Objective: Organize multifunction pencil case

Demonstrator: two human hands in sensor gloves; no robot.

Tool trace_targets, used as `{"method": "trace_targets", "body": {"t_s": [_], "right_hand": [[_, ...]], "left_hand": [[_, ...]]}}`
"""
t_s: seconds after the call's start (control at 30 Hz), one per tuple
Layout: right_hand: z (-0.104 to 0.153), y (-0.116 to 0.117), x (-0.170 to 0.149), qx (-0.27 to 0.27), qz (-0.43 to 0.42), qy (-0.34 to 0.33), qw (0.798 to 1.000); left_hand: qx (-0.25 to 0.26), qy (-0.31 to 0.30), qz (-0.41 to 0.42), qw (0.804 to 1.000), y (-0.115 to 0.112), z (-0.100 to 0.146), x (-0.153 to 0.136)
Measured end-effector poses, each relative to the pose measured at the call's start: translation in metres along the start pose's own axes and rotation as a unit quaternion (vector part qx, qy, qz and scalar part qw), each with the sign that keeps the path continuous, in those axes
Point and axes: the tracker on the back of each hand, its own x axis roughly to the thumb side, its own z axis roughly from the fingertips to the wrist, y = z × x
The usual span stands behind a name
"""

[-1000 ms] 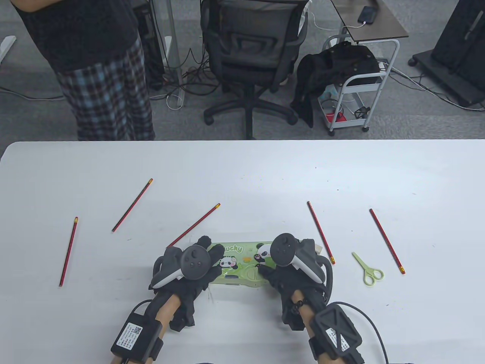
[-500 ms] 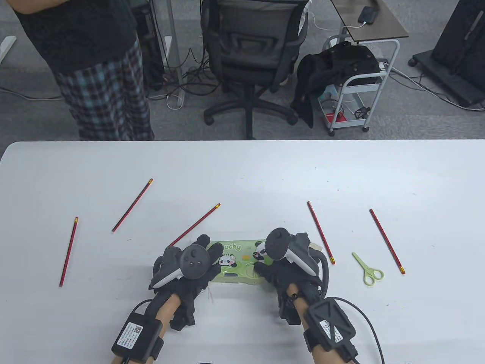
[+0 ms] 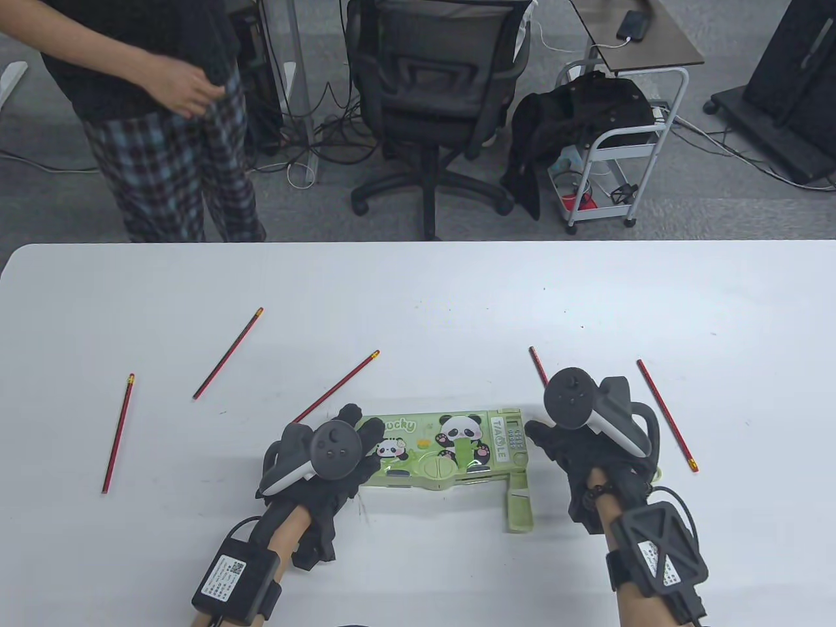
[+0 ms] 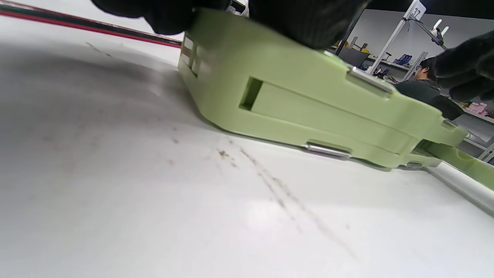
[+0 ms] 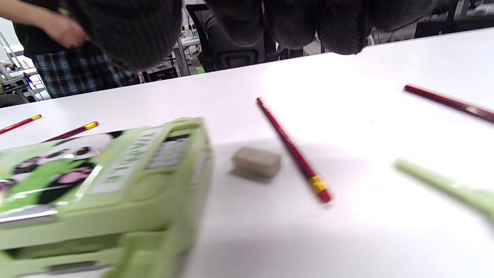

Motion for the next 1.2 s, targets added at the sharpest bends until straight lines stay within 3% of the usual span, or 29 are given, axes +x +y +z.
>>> {"method": "trace_targets", "body": {"t_s": [0.13, 0.5, 0.67, 1.2], "right_hand": [[-0.004, 0.009, -0.009, 0.013, 0.035, -0.024, 0.999], [-0.047, 0.053, 0.004, 0.077, 0.164, -0.071, 0.981], [-0.054, 0.056, 0.002, 0.074, 0.151, -0.088, 0.982], [-0.058, 0.062, 0.005, 0.061, 0.218, -0.109, 0.968]], "left_hand": [[-0.001, 0.0, 0.001, 1.0, 0.0, 0.0, 0.0], [-0.003, 0.001, -0.001, 1.0, 0.0, 0.0, 0.0], [-0.004, 0.001, -0.002, 1.0, 0.0, 0.0, 0.0], [-0.003, 0.003, -0.006, 1.0, 0.0, 0.0, 0.0]]}}
